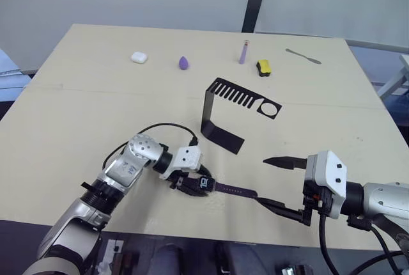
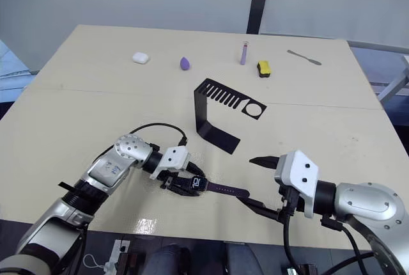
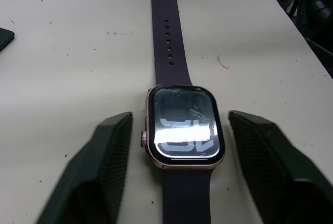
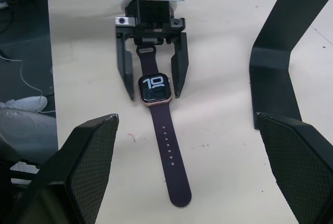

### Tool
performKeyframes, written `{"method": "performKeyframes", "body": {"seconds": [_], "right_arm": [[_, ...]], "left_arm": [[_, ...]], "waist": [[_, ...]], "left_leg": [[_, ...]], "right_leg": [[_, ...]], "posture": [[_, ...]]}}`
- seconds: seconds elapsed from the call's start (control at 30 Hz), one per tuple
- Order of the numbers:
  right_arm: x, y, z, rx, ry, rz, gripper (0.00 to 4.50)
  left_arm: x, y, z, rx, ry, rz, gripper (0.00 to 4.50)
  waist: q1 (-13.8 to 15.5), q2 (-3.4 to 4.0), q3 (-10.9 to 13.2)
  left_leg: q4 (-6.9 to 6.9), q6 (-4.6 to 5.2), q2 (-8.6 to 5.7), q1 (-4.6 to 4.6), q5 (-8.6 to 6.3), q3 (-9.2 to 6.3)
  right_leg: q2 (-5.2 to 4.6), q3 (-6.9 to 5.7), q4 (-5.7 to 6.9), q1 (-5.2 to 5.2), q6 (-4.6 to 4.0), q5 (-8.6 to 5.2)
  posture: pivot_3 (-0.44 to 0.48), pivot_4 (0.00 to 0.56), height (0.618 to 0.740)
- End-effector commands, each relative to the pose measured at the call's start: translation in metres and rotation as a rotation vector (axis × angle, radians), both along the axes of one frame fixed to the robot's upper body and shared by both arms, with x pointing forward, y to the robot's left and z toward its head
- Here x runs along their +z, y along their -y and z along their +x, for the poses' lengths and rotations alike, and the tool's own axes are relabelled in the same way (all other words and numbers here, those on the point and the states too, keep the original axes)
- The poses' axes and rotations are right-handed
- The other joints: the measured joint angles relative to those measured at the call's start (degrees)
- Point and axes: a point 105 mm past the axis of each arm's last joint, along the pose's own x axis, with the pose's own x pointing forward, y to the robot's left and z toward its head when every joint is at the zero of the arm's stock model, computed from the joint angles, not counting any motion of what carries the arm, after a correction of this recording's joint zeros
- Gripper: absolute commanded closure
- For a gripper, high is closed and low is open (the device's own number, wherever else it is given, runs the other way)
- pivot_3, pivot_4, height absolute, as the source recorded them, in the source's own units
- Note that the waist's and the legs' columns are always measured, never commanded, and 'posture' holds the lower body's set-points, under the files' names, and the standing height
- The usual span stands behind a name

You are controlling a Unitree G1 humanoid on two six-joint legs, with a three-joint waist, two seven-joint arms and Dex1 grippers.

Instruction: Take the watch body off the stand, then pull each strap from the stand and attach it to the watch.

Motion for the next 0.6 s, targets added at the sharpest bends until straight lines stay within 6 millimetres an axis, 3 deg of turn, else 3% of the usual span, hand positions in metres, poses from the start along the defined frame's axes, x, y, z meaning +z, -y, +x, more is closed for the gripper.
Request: {"method": "performKeyframes", "body": {"seconds": [0.03,0.27,0.4,0.5,0.6], "right_arm": [[0.004,0.006,-0.003,-0.002,0.029,-0.016,0.00],[0.013,0.042,-0.015,-0.032,-0.054,-0.038,0.00],[0.021,0.061,-0.024,-0.043,-0.100,-0.052,0.00],[0.027,0.072,-0.027,-0.059,-0.119,-0.046,0.00],[0.028,0.077,-0.028,-0.055,-0.130,-0.047,0.00]], "left_arm": [[0.024,-0.018,-0.004,0.023,0.003,-0.055,0.01],[0.092,-0.111,-0.037,0.174,-0.166,-0.107,0.01],[0.105,-0.158,-0.050,0.312,-0.137,-0.009,0.01],[0.105,-0.178,-0.050,0.381,-0.080,0.047,0.01],[0.109,-0.171,-0.044,0.385,-0.029,-0.007,0.01]], "waist": [[-0.12,0.00,0.00],[-0.36,0.01,0.01],[-0.18,0.02,0.01],[0.01,0.01,0.01],[0.14,0.02,0.02]], "left_leg": [[0.00,0.00,0.00,-0.01,0.00,0.00],[-0.15,-0.07,0.04,0.07,0.04,0.01],[-0.23,-0.02,0.04,0.08,0.01,-0.02],[-0.24,0.20,0.03,0.20,-0.10,-0.07],[-0.29,0.39,0.03,0.43,-0.21,-0.19]], "right_leg": [[0.00,0.00,0.01,-0.01,0.00,0.00],[0.01,-0.01,0.01,0.00,-0.01,-0.01],[-0.02,-0.05,-0.19,0.06,-0.03,-0.02],[-0.06,-0.10,-0.33,0.27,-0.03,-0.02],[-0.10,-0.23,-0.59,0.66,-0.03,-0.02]], "posture": [[0.000,0.150,0.740],[0.000,0.150,0.740],[0.000,0.150,0.740],[0.000,0.150,0.740],[0.000,0.150,0.740]]}}
